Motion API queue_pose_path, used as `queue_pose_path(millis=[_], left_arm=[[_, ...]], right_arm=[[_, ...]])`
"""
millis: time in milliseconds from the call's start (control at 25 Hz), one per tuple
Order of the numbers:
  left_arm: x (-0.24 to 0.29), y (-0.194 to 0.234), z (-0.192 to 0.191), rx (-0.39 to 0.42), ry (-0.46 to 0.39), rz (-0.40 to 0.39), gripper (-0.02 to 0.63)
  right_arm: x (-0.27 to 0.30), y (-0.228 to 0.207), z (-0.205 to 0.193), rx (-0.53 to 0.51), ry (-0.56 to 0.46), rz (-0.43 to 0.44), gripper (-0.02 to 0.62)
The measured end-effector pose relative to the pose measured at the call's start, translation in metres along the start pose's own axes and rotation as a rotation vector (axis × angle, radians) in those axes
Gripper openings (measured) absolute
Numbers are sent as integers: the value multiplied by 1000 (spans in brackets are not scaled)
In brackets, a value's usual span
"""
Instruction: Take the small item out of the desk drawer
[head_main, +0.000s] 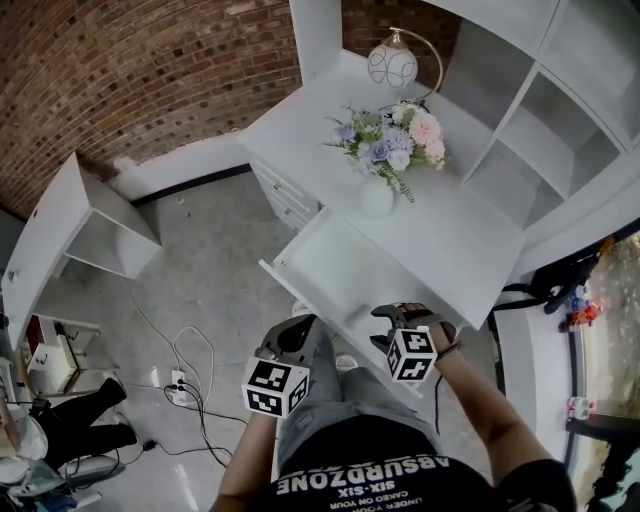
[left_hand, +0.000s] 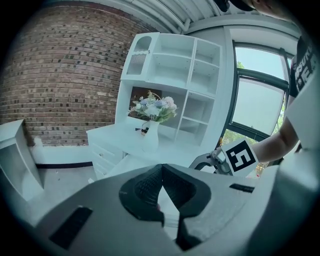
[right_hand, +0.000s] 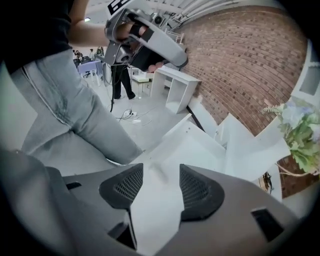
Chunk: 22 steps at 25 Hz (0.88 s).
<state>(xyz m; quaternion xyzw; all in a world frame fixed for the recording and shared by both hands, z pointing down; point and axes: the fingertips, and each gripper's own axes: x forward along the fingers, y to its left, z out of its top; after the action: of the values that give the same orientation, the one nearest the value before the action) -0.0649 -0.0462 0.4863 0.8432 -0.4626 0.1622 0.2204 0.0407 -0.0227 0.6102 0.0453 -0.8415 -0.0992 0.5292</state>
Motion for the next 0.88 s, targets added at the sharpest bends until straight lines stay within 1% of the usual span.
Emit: queue_pose_path(millis=[360, 640, 880], left_arm=[[9, 17, -11, -14, 37, 10, 6], [13, 22, -22, -25, 64, 5, 6], [16, 23, -27, -29, 81, -3, 6]], right_arm=[[44, 3, -13, -64, 55, 68, 221], [75, 4, -26, -60, 89, 97, 221], [93, 9, -36, -38, 117, 145, 221]])
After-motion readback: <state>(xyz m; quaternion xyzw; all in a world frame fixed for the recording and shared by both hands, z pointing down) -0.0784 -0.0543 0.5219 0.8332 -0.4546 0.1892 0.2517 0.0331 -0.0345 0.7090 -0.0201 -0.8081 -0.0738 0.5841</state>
